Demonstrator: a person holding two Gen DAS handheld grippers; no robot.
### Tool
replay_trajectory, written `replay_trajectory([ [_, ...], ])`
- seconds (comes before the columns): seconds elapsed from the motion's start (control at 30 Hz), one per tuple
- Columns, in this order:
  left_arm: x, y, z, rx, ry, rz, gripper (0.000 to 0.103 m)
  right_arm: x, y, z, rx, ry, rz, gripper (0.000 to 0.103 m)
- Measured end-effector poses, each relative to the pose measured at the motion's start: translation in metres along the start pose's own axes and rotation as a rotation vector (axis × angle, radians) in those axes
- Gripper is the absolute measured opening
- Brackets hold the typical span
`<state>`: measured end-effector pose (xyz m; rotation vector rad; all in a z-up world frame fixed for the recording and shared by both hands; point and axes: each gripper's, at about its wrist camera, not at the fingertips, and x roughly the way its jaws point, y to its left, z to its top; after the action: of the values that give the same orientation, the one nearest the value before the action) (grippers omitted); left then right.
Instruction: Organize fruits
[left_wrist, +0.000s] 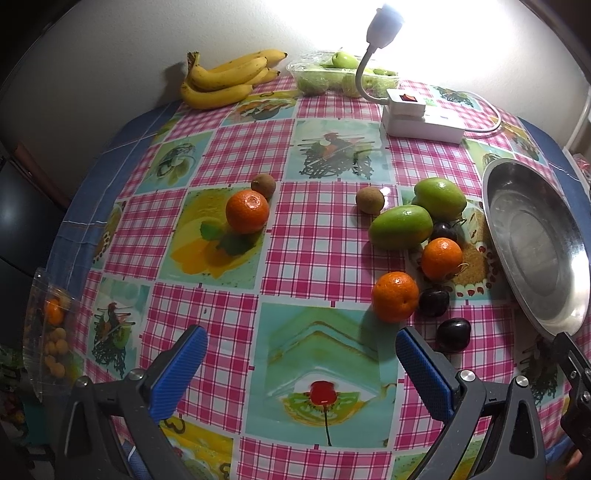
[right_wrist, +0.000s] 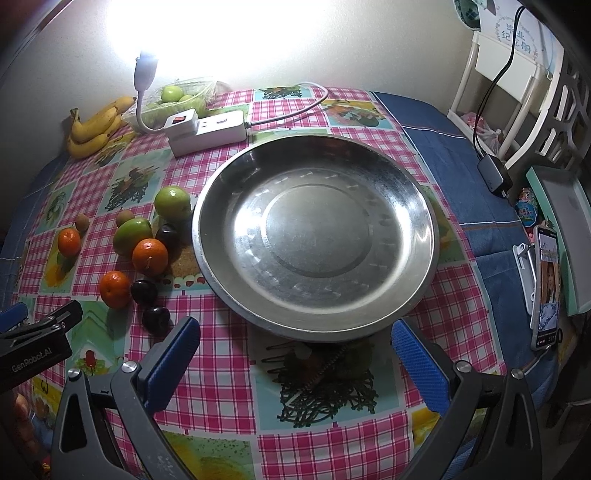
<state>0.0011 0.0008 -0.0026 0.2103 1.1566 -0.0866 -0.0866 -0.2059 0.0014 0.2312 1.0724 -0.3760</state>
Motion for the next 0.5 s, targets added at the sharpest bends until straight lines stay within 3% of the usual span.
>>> replay_trajectory([
  [0.5,0.0003,0.0002,0.0001,0.001,0.001,0.001,0.103,-0.0007,0.0013,-0.0001,-0.001,0.000,0.003,0.103],
])
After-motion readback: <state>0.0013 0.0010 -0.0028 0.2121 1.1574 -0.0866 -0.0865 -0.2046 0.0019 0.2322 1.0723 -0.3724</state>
